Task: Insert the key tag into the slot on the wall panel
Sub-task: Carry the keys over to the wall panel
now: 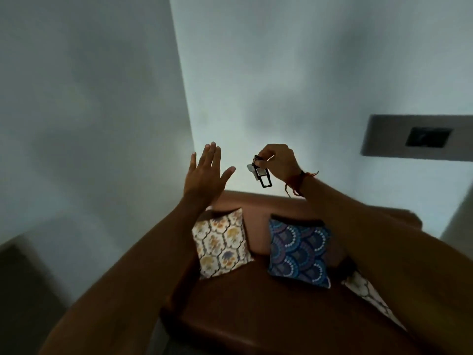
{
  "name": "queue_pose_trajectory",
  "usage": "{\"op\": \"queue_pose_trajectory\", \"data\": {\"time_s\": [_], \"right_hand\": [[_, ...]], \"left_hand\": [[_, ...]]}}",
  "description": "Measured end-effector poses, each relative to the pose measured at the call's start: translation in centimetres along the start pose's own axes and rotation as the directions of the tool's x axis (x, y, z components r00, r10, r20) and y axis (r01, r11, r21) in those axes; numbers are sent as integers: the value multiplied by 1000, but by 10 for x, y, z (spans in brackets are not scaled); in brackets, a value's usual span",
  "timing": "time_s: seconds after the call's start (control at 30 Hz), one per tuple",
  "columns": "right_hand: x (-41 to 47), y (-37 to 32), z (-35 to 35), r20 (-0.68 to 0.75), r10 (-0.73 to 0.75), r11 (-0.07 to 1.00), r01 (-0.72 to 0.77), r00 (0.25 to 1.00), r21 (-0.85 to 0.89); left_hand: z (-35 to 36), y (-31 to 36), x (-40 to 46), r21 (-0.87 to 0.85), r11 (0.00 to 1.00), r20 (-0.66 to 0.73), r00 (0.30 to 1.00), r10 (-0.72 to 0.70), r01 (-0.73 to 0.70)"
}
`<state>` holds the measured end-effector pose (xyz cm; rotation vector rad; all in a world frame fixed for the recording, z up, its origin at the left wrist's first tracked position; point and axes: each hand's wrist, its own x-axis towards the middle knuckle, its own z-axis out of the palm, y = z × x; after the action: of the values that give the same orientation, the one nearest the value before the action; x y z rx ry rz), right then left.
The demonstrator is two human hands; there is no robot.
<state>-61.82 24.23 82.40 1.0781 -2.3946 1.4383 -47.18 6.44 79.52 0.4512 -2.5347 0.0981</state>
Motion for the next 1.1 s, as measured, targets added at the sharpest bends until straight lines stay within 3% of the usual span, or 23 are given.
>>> {"op": "queue_pose_trajectory", "data": {"time_s": [0.4,0.73,0.9,1.1], "right_hand": [[-3,59,-281,-277,23,999,-31,960,-25],[-19,136,-431,-467,108,988,-148,878,-50],[-14,180,-483,-511,116,981,-178,852,-74],[9,240,-531,-536,103,974,-193,838,-115]], "left_hand": [[-28,262,112,-49,969,-233,947,223,-241],[-16,430,176,-78,904,-322,869,377,-421],[9,495,202,-19,866,-329,821,467,-500],[40,570,253,-71,844,-366,800,474,-532]]}}
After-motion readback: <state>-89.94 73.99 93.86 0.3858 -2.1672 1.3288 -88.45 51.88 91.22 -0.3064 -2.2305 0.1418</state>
